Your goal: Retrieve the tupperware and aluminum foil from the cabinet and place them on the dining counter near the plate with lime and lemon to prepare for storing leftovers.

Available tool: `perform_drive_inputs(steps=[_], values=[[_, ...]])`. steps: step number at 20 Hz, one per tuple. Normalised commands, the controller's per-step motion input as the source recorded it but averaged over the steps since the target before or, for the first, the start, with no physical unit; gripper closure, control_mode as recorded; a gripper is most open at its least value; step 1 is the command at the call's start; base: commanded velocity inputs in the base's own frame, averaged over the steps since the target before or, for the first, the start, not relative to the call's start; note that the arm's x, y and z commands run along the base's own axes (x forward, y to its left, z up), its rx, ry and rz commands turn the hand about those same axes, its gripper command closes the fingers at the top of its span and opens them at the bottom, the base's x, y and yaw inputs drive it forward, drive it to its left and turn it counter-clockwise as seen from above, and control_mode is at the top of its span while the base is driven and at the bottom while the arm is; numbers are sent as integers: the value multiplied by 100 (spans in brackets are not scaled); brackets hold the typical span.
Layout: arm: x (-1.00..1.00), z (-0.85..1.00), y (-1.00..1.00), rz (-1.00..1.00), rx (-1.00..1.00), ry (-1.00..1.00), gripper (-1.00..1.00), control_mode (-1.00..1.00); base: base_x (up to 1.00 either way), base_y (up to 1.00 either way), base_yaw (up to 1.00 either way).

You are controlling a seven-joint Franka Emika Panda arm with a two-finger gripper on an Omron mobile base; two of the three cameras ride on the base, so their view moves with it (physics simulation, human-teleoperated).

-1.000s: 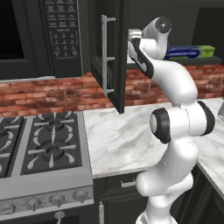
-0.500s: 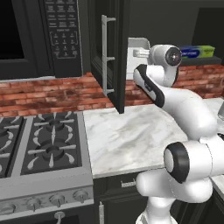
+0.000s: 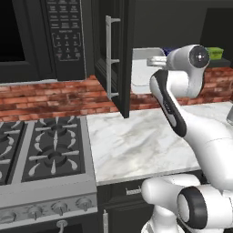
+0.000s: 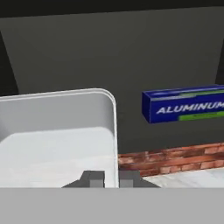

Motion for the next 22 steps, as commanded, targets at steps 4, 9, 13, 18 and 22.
perform_drive_inputs(steps=[4,9,13,18,22], values=[[-100,-28,-1,0,0,20,100,-100,0,0,0],[-98,-58,-17,0,-1,22,100,-100,0,0,0],[-71,-51,-34,0,0,22,100,-100,0,0,0],[-34,-28,-28,0,0,19,100,-100,0,0,0],[-22,-22,-19,0,0,19,100,-100,0,0,0]])
